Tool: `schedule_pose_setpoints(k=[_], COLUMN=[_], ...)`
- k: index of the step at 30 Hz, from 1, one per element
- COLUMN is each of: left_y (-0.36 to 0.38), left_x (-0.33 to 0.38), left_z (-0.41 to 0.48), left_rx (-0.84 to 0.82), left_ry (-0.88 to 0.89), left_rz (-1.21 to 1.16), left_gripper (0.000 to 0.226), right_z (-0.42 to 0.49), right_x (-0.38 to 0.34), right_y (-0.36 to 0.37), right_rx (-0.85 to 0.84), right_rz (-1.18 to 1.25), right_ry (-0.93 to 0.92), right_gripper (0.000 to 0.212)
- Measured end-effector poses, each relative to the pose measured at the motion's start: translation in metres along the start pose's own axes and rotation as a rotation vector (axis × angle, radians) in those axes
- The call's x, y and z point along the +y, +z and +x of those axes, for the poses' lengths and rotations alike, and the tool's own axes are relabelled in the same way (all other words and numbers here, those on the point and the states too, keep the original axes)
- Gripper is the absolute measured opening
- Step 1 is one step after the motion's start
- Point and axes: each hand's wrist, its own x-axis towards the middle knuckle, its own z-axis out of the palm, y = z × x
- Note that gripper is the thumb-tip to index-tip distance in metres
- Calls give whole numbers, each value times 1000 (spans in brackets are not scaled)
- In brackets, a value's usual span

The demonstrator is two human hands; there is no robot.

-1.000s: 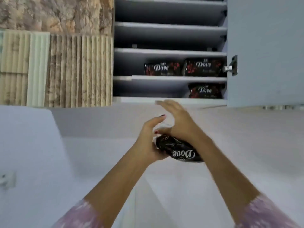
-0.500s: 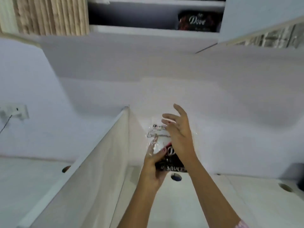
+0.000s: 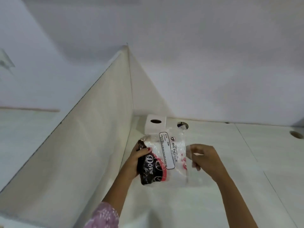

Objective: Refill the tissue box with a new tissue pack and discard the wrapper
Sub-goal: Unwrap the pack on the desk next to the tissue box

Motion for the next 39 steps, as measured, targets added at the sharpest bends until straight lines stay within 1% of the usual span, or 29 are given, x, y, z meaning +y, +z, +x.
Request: schedule_pose_setpoints(k=[2,5,7,9,10,11,13,14,15,16,17,19,20,21,22,23,24,25,26,28,29,30,31,33,35,37,39], left_y=[-8,-14,-15,-17,-18,-21,-28,-33,-37,-39,-39,-36,-32,-30,-30,-33,-37,-45,-54,-68,-72,-74,-75,-70,-63,-54,-52], left_x=[-3,-3,-2,-1,-2,-2,-5,-7,-9,-11,-12,-14,-14,-14,-15,-17,-19,-23,-27,-38,-44,-52,-60,-72,-80,-81,-78], left_z=[14,33,46,58,64,68,74,74,74,73,73,73,73,74,76,78,81,84,87,95,99,104,109,121,131,140,148], left_rx=[-9,-56,-83,-102,-114,-129,-131,-118,-105,-101,-98,-91,-70,-42,2,57,122,198,274,400,444,484,517,547,547,543,534], left_ry=[-29,-61,-86,-111,-126,-141,-179,-190,-197,-206,-216,-231,-240,-243,-241,-236,-230,-227,-229,-259,-282,-302,-319,-345,-333,-265,-207], left_rz=[-3,-32,-60,-79,-83,-77,-52,-33,-11,15,48,143,188,220,250,278,300,318,326,335,342,361,393,491,623,715,751], left_gripper=[68,64,62,69,71,72,64,61,60,60,59,54,50,45,39,32,26,23,22,27,31,33,34,34,35,36,32], right_z=[2,13,23,32,35,38,45,48,52,56,60,67,70,71,73,76,80,86,92,106,112,119,126,138,146,149,147], right_x=[7,16,23,34,40,44,50,53,54,55,52,59,64,68,70,72,72,78,83,95,100,105,109,111,110,113,126], right_y=[3,8,13,19,20,20,20,21,24,29,36,50,55,57,55,51,47,40,33,13,2,-9,-17,-20,-6,18,45], right_rx=[-2,22,-18,-68,-96,-136,-254,-328,-387,-412,-397,-267,-190,-158,-142,-127,-93,-22,73,304,402,465,480,394,228,83,-26], right_rz=[22,99,149,240,301,353,421,414,366,291,222,245,317,390,479,497,470,421,430,502,565,646,729,858,908,849,645], right_ry=[82,109,111,122,138,162,225,261,284,298,296,315,350,383,412,426,426,436,452,468,472,469,461,411,386,456,579], right_gripper=[30,24,24,23,30,43,71,84,91,92,86,65,50,39,38,50,71,79,70,41,35,34,35,34,33,35,34])
